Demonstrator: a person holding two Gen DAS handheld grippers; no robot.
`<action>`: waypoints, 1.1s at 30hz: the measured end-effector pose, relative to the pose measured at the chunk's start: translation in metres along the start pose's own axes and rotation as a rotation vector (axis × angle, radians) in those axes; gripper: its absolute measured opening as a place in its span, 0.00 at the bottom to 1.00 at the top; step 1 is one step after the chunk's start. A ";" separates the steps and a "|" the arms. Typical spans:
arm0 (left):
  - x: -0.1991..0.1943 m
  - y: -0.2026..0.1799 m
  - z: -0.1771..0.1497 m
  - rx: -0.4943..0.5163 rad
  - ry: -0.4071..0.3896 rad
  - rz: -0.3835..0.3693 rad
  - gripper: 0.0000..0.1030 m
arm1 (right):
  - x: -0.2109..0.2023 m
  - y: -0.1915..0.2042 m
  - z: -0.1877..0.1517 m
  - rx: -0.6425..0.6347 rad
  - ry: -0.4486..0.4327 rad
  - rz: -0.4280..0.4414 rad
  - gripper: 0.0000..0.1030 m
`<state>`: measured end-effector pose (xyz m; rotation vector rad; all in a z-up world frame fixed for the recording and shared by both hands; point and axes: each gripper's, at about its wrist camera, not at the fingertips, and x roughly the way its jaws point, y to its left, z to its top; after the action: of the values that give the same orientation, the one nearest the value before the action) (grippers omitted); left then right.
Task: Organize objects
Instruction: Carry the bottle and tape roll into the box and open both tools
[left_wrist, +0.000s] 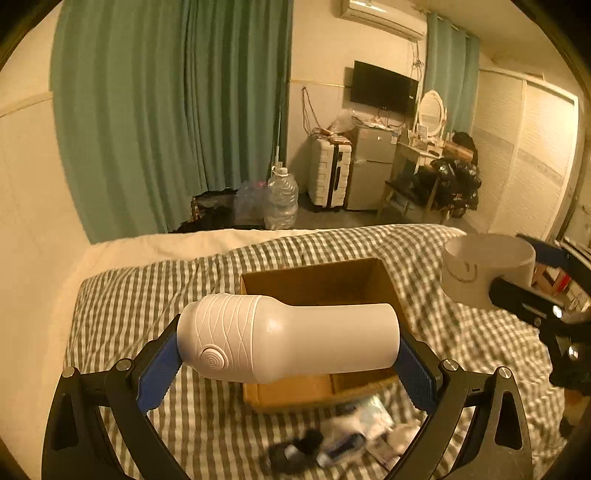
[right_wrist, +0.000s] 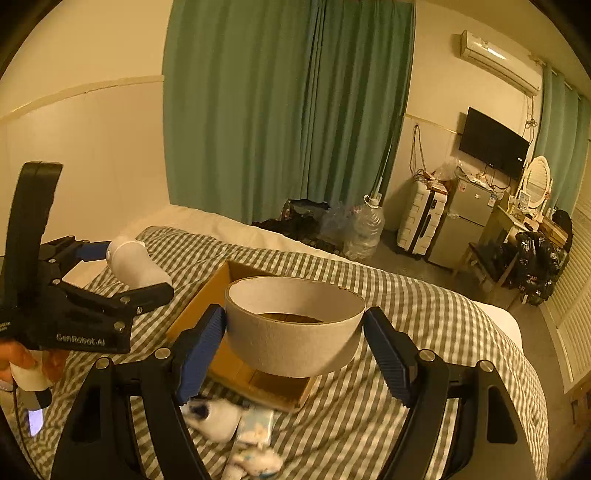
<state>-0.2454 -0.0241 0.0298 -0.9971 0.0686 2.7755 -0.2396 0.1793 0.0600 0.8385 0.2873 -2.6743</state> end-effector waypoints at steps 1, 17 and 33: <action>0.010 0.001 0.002 0.016 0.007 0.005 0.99 | 0.009 -0.001 0.003 0.000 0.007 0.002 0.75; 0.134 -0.009 -0.015 0.172 0.111 -0.088 0.99 | 0.178 -0.008 -0.003 0.022 0.151 0.067 0.75; 0.151 -0.013 -0.026 0.166 0.173 -0.096 1.00 | 0.179 -0.021 -0.011 0.082 0.143 0.087 0.88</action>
<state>-0.3402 0.0109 -0.0856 -1.1615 0.2638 2.5443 -0.3800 0.1579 -0.0509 1.0457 0.1711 -2.5646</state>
